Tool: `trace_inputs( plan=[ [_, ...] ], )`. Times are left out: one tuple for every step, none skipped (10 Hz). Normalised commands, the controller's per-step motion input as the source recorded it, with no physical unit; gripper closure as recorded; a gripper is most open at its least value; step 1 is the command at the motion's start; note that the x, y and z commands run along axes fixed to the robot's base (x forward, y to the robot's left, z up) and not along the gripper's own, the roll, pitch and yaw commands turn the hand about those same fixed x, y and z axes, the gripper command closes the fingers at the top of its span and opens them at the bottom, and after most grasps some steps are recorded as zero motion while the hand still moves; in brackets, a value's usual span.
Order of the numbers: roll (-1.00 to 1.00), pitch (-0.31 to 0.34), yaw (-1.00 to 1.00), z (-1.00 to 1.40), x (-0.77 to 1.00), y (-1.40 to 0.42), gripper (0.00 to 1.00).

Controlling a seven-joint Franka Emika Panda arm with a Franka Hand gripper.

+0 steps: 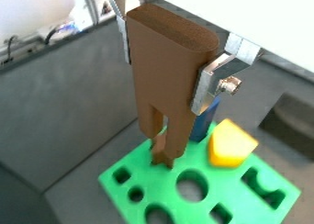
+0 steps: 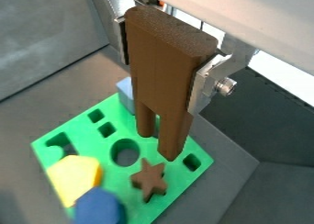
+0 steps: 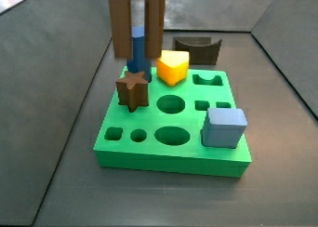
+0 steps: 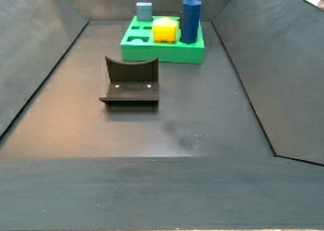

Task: Pick up the square-circle object. Move up. Rotate the square-circle object. Move to above the board. Insert the square-circle object.
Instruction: Insert the square-circle object.

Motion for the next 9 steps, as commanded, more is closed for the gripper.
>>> trace_inputs(
  plan=[
    [0.0,-0.043,0.01,-1.0,0.0,-0.41,1.0],
    [0.01,-0.036,0.0,-1.0,-0.05,-0.37,1.0],
    [0.01,-0.029,0.0,-1.0,-0.07,-0.34,1.0],
    [0.0,-0.046,0.0,-1.0,-0.03,-0.23,1.0],
    [0.0,-0.03,0.0,-0.79,0.0,-0.16,1.0],
    [0.0,-0.049,0.0,-0.59,-0.03,-0.03,1.0],
    [0.0,-0.074,0.0,-0.53,-0.11,-0.05,1.0],
    [0.03,-0.113,0.0,-0.51,-0.09,-0.11,1.0],
    [0.06,-0.103,0.0,-0.46,-0.06,-0.13,1.0]
  ],
)
